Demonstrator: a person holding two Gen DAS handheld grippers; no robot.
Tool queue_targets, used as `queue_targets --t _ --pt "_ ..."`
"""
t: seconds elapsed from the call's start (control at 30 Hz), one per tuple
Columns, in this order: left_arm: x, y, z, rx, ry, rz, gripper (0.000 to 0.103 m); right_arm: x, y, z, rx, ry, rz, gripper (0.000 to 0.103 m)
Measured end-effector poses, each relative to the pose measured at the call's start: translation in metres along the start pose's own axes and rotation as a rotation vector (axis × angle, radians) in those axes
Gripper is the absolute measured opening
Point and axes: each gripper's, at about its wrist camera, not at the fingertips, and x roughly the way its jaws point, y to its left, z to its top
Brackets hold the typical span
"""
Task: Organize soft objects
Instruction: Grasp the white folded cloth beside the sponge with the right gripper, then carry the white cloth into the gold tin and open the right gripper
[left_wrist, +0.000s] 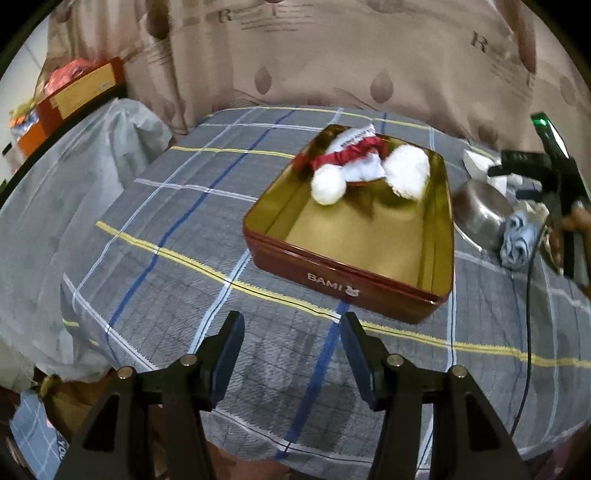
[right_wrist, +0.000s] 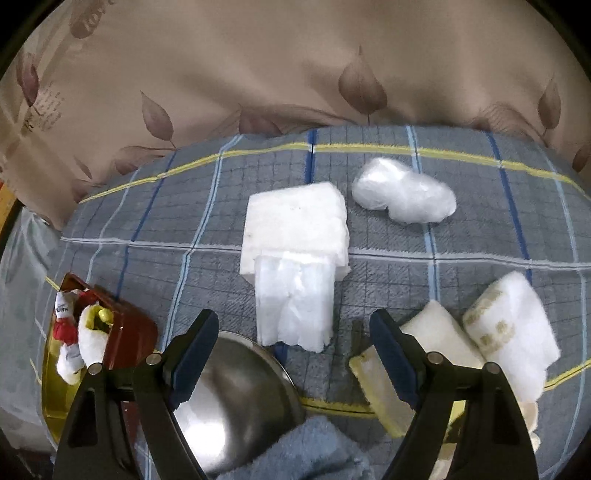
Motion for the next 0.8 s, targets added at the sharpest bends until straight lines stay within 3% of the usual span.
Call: queue_targets --t 0.03,0.1,0.13,0.17,0.3,0.5,0.67,0.8 --pt "0.001 -0.001 0.0 0.009 0.002 0.003 0.055 0.001 0.0 0.0 0.0 -0.001 -0.005 0.077" --pt "0.003 -0.003 0.0 0.017 0.008 0.007 0.055 0.005 -0.001 0.001 -0.004 0.002 -0.003 0.056" --pt "0.004 -0.003 -0.001 0.017 0.01 0.006 0.055 0.009 -0.002 0.001 0.0 0.022 -0.005 0.025" --pt "0.005 -0.003 -0.001 0.015 0.013 0.006 0.055 0.015 -0.005 0.0 0.013 0.054 -0.01 0.012" --pt "0.007 -0.002 -0.001 0.013 0.021 0.006 0.055 0.0 -0.009 -0.006 0.015 0.003 -0.017 0.01" --pt "0.002 -0.004 -0.001 0.007 0.007 0.009 0.055 -0.05 0.005 -0.01 0.005 -0.07 0.085 0.01" --pt "-0.01 -0.004 0.001 0.015 -0.05 0.049 0.055 -0.079 0.054 -0.024 -0.061 -0.041 0.226 0.01" --pt "-0.019 0.0 0.001 0.006 -0.1 0.091 0.055 -0.08 0.107 -0.041 -0.141 0.0 0.288 0.01"
